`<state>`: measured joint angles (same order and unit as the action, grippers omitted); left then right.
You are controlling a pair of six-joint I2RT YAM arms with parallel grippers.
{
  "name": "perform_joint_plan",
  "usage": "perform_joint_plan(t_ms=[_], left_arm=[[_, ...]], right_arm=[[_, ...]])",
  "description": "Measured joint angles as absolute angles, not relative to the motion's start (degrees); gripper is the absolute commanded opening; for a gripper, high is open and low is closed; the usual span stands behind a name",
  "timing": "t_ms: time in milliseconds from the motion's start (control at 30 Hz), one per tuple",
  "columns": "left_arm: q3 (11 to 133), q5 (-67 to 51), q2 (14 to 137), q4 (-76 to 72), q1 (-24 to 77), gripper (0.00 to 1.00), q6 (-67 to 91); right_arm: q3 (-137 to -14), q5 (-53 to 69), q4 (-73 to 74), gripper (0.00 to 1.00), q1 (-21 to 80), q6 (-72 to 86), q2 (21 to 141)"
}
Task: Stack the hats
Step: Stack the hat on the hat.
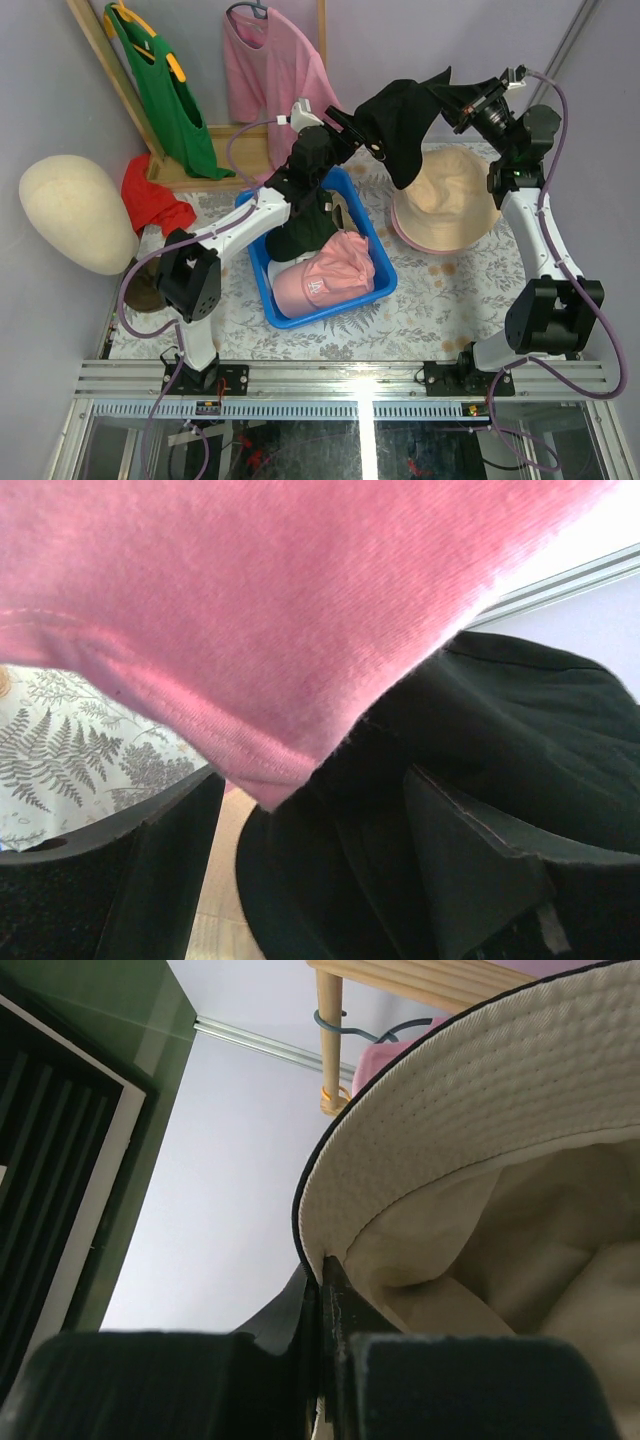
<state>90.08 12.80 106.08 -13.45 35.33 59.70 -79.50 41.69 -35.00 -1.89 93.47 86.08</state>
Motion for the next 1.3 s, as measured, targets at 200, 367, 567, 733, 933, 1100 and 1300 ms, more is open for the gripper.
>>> perform_joint_plan(t_ms=[200, 367, 567, 733, 933, 1100, 1300], left_arm=[[90.28, 12.6, 106.37, -15.92, 35.33, 0.6, 59.44], [90.26, 11.94, 106.32, -18.92, 35.33, 0.49, 59.18], [90.26, 9.32, 106.32, -22.06, 35.38, 0.29, 59.37], [90.26, 7.62, 106.32, -23.83, 35.48, 0.21, 59.31], [90.26, 5.72, 106.32, -25.17, 35.48, 0.08, 59.27], [90.26, 4.4, 106.32, -26.17, 35.48, 0.0, 59.16], [90.26, 3.01, 106.32, -26.57, 35.48, 0.0, 58.52]], right_arm=[[-77.06, 41.67, -37.26, 0.0, -1.91, 95.13, 86.0], [-73.95, 41.52, -37.58, 0.0, -1.93, 95.07, 84.01], [-70.41, 41.41, -36.69, 0.0, -1.93, 94.0, 80.23], [-68.27, 41.1, -35.22, 0.0, -1.93, 92.31, 77.58], [-64.86, 40.97, -34.72, 0.0, -1.93, 90.94, 75.16], [-62.72, 40.88, -33.01, 0.0, -1.93, 89.8, 74.3], [-61.25, 40.01, -31.44, 0.0, -1.93, 88.42, 73.52]])
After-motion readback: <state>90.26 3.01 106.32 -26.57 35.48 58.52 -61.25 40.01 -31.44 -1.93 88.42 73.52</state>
